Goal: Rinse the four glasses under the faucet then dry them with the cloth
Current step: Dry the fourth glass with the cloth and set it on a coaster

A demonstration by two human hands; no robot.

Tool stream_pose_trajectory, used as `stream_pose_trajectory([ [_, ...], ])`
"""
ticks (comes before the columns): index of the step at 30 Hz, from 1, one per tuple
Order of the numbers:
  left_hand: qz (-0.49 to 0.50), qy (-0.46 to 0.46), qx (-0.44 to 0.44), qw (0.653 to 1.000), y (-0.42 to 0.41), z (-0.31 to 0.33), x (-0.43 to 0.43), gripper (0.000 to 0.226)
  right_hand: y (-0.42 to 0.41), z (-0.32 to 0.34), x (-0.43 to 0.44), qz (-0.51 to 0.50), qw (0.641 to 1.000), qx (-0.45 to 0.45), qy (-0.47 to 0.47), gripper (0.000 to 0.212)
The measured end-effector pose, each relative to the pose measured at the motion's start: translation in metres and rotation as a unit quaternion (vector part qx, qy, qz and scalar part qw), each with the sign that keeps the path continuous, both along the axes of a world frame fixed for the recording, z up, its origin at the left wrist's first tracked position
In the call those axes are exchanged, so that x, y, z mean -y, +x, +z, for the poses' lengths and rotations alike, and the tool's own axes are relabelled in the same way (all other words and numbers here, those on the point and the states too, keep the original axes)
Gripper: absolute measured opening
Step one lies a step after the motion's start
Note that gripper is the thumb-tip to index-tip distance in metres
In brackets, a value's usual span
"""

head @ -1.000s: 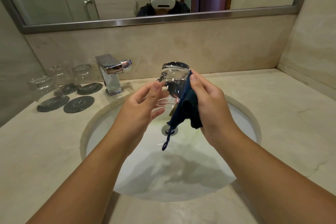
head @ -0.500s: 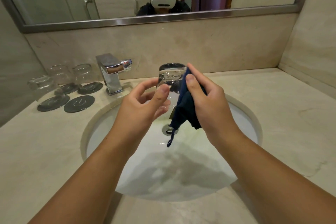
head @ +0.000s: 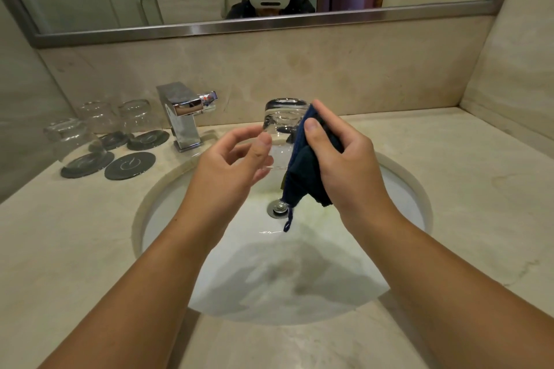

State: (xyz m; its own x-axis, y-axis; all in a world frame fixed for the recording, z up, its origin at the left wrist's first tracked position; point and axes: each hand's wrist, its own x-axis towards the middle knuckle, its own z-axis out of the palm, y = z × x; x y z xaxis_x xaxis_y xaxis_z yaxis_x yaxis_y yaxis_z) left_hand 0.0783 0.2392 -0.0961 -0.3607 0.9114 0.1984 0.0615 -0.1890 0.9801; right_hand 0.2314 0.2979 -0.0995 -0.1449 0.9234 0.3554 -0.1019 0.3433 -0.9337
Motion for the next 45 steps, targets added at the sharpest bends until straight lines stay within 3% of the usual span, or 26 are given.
stream_pose_trajectory([
  [3, -0.003, -0.003, -0.045, 0.999, 0.002, -0.002, 0.000, 0.056, -0.001, -0.003, 0.001, 0.006, 0.999, 0.026, 0.022, 0.045],
  [5, -0.002, 0.000, -0.037, 0.999, 0.002, -0.002, 0.001, 0.052, 0.000, -0.003, 0.000, 0.011, 0.999, 0.026, 0.020, 0.045],
  [8, -0.037, -0.003, 0.036, 0.999, 0.003, 0.003, 0.004, 0.042, 0.000, -0.003, -0.005, 0.030, 0.999, -0.010, -0.018, 0.044],
  [12, -0.084, -0.007, 0.110, 0.990, 0.003, 0.007, 0.005, 0.062, -0.001, -0.004, -0.010, 0.108, 0.986, -0.091, -0.093, 0.050],
  [15, -0.043, 0.003, 0.081, 0.996, 0.000, 0.006, 0.002, 0.070, -0.002, -0.006, -0.012, 0.088, 0.990, -0.076, -0.075, 0.053],
  [19, -0.007, 0.026, 0.034, 0.999, -0.002, 0.002, -0.001, 0.050, -0.002, -0.006, -0.010, 0.033, 0.997, -0.050, -0.046, 0.058],
  [26, -0.004, 0.002, -0.026, 1.000, 0.000, -0.001, 0.000, 0.051, 0.000, -0.004, -0.004, 0.021, 1.000, 0.004, -0.009, 0.046],
  [32, -0.078, 0.000, 0.102, 0.992, 0.001, 0.006, 0.004, 0.060, -0.002, -0.004, -0.008, 0.110, 0.987, -0.076, -0.088, 0.043],
  [37, -0.028, 0.008, 0.032, 0.999, -0.002, 0.004, -0.001, 0.062, -0.003, -0.005, -0.009, 0.075, 0.991, -0.078, -0.078, 0.048],
  [42, -0.002, 0.027, 0.001, 1.000, -0.001, 0.004, 0.000, 0.044, -0.001, -0.002, -0.004, 0.022, 0.998, -0.040, -0.035, 0.043],
  [45, -0.003, 0.009, -0.035, 0.999, 0.000, 0.002, 0.000, 0.051, 0.000, -0.001, -0.002, 0.009, 1.000, -0.008, -0.012, 0.046],
])
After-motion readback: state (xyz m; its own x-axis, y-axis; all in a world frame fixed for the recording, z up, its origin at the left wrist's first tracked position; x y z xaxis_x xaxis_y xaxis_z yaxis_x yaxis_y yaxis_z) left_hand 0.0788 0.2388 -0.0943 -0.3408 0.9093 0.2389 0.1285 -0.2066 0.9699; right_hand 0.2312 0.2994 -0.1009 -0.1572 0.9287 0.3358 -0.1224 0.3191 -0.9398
